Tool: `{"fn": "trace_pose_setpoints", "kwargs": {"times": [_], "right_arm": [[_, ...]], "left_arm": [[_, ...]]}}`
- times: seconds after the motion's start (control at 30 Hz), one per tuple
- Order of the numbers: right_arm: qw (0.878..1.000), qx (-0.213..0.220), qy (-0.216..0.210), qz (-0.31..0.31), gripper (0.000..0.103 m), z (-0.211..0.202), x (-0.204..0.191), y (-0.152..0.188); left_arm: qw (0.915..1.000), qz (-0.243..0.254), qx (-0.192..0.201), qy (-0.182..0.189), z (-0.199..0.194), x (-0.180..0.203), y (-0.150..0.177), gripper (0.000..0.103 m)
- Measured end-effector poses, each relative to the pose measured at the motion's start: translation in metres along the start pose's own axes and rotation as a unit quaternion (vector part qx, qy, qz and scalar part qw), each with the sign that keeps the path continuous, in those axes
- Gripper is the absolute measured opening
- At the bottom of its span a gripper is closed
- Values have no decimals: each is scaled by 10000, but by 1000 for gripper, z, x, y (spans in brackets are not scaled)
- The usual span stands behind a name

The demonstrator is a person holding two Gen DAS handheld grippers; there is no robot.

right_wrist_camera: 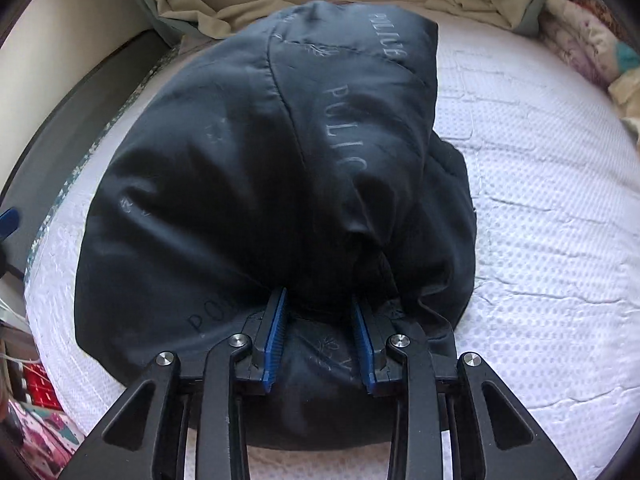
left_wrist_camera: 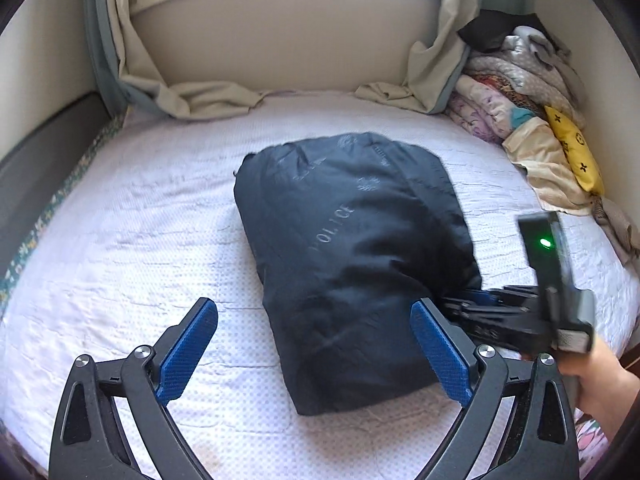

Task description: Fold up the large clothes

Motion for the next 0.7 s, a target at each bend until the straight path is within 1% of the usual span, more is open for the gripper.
{"fn": "trace_pose_setpoints", "kwargs": {"times": [0.1,0.13,0.17,0.2,0.27,0.33,0.4,0.5,0.57,0.63,0.7], "right_arm": [[9996,-1,-82,255,30,-7,3,-3],[9996,13,-79,286,34,-16,3,-4],[9994,45,-87,342,45,-26,3,-7],[9989,140,-179,414,66,-40,3,-10],[9976,441,-322,418,84,-69,-4,-17],[9969,669,-340,242,87,-101,-12,-19],[9958,825,-347,165,94,-133,-21,-17],[9932,1119,-256,189,99,-174,-28,-1],[9915,1302,23,-63,103,-195,-42,17],[9873,1480,411,-398,103,-206,-54,34],[9793,1724,740,-759,103,-214,-65,54]], "left_arm": [[9999,69,82,-20,-14,12,3,101],[9998,125,146,-31,-21,15,4,102],[9996,184,201,-49,-27,18,6,102],[9993,257,265,-88,-34,21,7,102],[9985,366,367,-163,-46,24,11,102],[9980,400,437,-198,-58,25,16,102],[9979,357,491,-217,-69,25,19,102],[9976,294,531,-322,-83,26,25,102],[9973,302,581,-323,-91,29,29,102],[9973,334,595,-280,-98,32,34,102],[9975,307,530,-360,-103,35,41,102]]}}
Point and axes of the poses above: each gripper's, at about its wrist camera, not at the fingertips, and z roughly the way its jaws point, x to its right, y to its underside, the point moved 3 cm from there along z, roughly the way its jaws point, and after that the axes turned 10 degrees about x, right-handed, at the moved point
